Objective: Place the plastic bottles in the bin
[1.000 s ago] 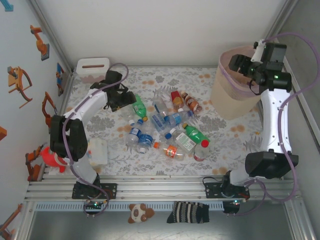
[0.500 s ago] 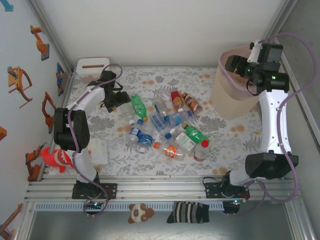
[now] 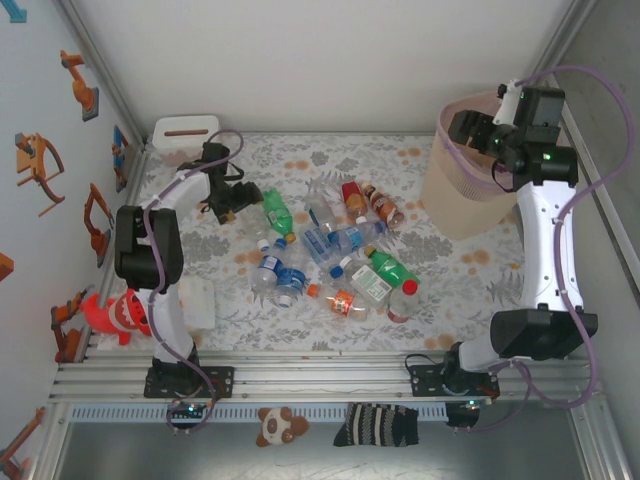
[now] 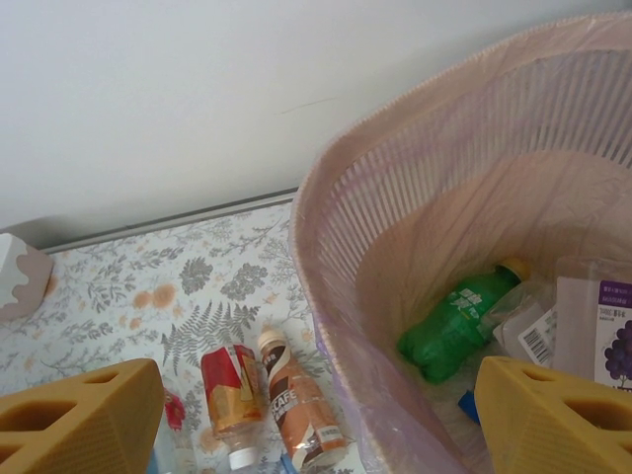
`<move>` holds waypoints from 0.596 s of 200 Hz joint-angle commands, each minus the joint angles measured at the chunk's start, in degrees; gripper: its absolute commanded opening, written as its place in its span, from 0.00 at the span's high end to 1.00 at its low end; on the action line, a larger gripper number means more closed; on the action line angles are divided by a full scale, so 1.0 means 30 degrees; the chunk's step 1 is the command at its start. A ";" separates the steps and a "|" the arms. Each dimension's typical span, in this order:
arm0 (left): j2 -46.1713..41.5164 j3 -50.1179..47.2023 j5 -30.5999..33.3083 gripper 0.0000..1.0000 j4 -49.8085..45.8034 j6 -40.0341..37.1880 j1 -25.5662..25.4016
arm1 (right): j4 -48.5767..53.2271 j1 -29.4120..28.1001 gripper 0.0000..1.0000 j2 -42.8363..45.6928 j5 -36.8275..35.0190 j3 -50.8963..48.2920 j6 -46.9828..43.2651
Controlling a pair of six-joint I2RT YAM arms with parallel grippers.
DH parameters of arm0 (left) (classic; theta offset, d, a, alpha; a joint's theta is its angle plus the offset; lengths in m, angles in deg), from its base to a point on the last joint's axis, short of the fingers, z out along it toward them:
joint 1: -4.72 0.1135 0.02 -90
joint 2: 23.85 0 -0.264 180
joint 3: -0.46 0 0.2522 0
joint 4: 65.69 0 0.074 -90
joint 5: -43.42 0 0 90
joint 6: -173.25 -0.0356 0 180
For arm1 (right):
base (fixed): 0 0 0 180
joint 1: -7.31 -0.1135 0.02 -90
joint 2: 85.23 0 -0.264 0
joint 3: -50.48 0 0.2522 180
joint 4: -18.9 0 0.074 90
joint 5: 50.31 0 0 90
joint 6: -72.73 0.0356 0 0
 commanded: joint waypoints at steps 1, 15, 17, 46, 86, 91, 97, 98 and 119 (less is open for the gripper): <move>0.0587 0.0191 -0.0558 0.21 0.0294 -0.0318 0.0333 | -0.0136 -0.0221 0.19 0.0372 -0.0178 0.0094 -0.0022; 0.0909 0.0154 -0.0705 0.23 0.0515 -0.0261 0.0513 | -0.0107 -0.0318 0.19 0.0362 -0.0258 0.0105 -0.0068; 0.0949 0.0156 -0.0731 0.23 0.0508 -0.0239 0.0528 | -0.0096 -0.0308 0.19 0.0355 -0.0284 0.0121 -0.0086; 0.1386 -0.0028 -0.1101 0.25 0.0768 -0.0315 0.0767 | -0.0059 -0.0459 0.19 0.0324 -0.0301 0.0154 -0.0130; 0.1306 -0.0588 -0.1610 0.32 0.1486 0.0009 0.0804 | -0.0028 -0.0686 0.19 0.0352 -0.0419 0.0127 -0.0190; 0.1279 -0.0642 -0.1605 0.33 0.1523 0.0010 0.0806 | -0.0033 -0.0687 0.19 0.0353 -0.0445 0.0127 -0.0196; 0.1205 -0.0691 -0.1590 0.35 0.1538 0.0003 0.0804 | -0.0015 -0.0719 0.19 0.0345 -0.0449 0.0128 -0.0191; 0.1196 -0.0707 -0.1599 0.35 0.1549 0.0003 0.0815 | -0.0014 -0.0732 0.19 0.0349 -0.0449 0.0127 -0.0190; 0.0858 -0.0859 -0.1465 0.38 0.1578 -0.0026 0.0799 | -0.0015 -0.0819 0.19 0.0397 -0.0479 0.0112 -0.0204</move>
